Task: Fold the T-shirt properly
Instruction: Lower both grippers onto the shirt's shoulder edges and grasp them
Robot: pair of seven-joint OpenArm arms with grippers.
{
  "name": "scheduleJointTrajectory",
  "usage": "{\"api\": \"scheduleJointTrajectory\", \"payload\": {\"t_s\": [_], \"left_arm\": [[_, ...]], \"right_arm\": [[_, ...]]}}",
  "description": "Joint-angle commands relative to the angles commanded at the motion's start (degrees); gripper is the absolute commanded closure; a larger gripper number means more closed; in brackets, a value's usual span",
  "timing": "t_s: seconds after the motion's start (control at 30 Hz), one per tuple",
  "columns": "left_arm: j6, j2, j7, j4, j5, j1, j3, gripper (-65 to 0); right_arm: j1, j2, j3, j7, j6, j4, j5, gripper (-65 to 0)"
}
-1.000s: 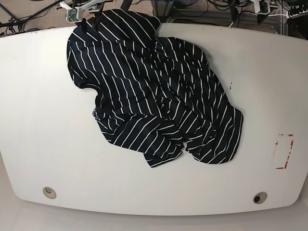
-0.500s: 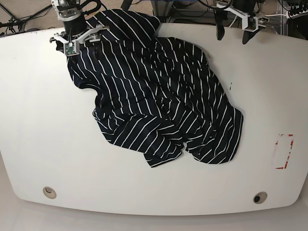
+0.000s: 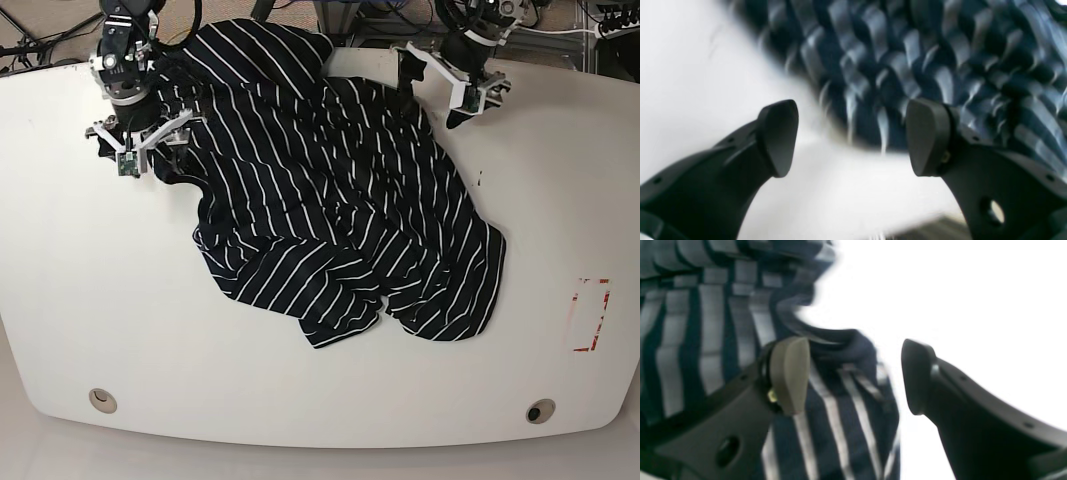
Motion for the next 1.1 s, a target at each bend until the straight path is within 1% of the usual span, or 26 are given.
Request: {"api": "scheduleJointTrajectory", "payload": {"t_s": [0.03,0.1,0.13,0.2,0.23,0.3,0.4,0.5,0.67,0.8,0.87,0.9,1.0,1.07,1.1], "left_arm": [[0.00,0.00,1.67,0.00,0.00,-1.32,0.35,-47.1],[0.00,0.26,3.87,0.00,0.00,-2.99,1.14,-47.1],[0.00,0.26,5.27,0.00,0.00,-4.04,1.58,-47.1],[0.00,0.35,7.47,-0.44,0.00,-5.27,2.29,-47.1],[0.00,0.35,8.53,-0.88,0.00,-6.42,2.81,-47.1],[0.00,0.35,9.67,-1.23,0.00,-7.82,3.96,-47.1],[0.00,0.35,9.93,-1.58,0.00,-8.00,4.57,-47.1],[0.00,0.35,9.93,-3.43,0.00,-8.09,4.75,-47.1],[0.00,0.35,9.67,-7.03,-0.18,-8.26,4.84,-47.1],[0.00,0.35,9.67,-7.65,-0.18,-8.26,4.92,-46.8],[0.00,0.35,9.67,-7.74,-0.18,-8.26,4.92,-43.2],[0.00,0.35,9.67,-7.82,-0.09,-8.26,4.92,-39.4],[0.00,0.09,10.11,-7.91,0.00,-9.41,4.84,-21.7],[0.00,0.00,11.16,-8.18,0.00,-10.20,4.57,-6.8],[0.00,0.00,11.96,-8.35,0.00,-10.37,4.48,-2.5]], "right_arm": [[0.70,0.88,0.00,-0.88,0.00,-1.14,0.35,-41.5],[1.32,1.14,0.00,-1.49,0.09,-2.29,0.35,-41.5],[1.58,1.23,0.00,-1.58,0.62,-2.99,0.35,-41.5],[1.76,1.41,0.26,-1.58,2.37,-4.13,0.35,-41.5],[2.55,1.32,0.35,-1.58,3.87,-5.27,0.09,-41.5],[3.87,1.14,0.44,-1.76,5.45,-6.95,0.00,-41.5],[4.40,1.14,0.44,-3.43,6.68,-8.62,0.18,-41.4],[5.10,1.05,0.44,-3.69,7.30,-10.81,0.26,-41.1],[6.68,0.97,0.44,-3.69,7.38,-13.19,0.26,-40.9],[7.38,0.97,0.26,-3.69,7.38,-13.19,0.26,-40.3],[7.47,0.97,0.26,-3.78,7.38,-13.19,0.26,-36.6],[7.47,0.97,0.18,-3.78,7.38,-13.27,0.18,-33.5],[8.09,0.97,0.09,-3.87,7.38,-13.27,0.18,-19.7],[8.97,0.97,0.09,-4.13,7.38,-13.98,0.09,-7.3],[9.14,0.97,0.09,-4.13,7.38,-14.51,0.09,-3.8]]}}
